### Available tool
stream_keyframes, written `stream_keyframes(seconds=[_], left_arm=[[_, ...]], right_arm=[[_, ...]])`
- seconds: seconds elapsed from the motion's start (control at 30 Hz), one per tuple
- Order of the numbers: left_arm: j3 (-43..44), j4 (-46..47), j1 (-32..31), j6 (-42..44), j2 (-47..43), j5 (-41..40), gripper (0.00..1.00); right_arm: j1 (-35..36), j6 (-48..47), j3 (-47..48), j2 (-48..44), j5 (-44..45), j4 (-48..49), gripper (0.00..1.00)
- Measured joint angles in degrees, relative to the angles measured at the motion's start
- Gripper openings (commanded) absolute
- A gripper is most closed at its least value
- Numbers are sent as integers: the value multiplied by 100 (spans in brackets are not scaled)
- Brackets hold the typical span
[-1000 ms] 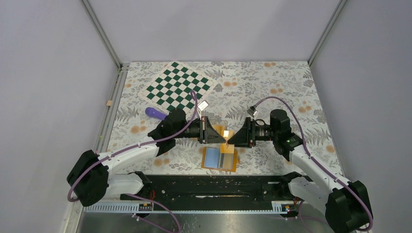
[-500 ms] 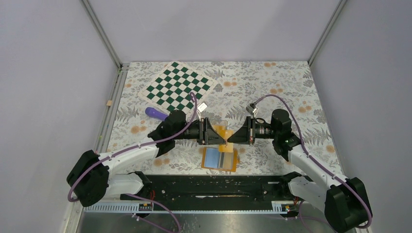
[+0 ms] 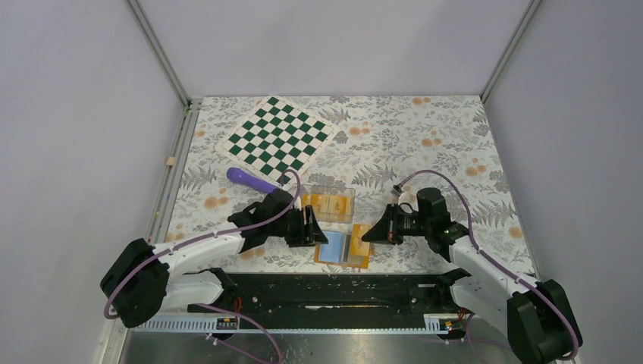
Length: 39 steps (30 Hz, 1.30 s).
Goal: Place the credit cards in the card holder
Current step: Insert the credit card into the card slot.
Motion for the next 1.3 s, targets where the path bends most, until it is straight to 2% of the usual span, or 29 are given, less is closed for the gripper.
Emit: stream_keyframes(seconds=[0.27,0.5,0.83,1.13,1.3], left_arm=[[-70,-398,13,-190,1012,-503,53],[343,162,-94,-468,1810,-304,47],[466,538,-704,-933,2199,-286,35],[529,533,-721,-1062,2337,-256,30],[625,494,-728,-1038,2428,-254,27]], right_arm=[[0,-393,-68,339,389,-238,0],[0,-529,-85,533,560,-243,0],[0,-911,-50,804,1069,-555,0],[0,-1416,184,1093,1696,-951,0],[0,-1526,354,1432,1646,-828,0]])
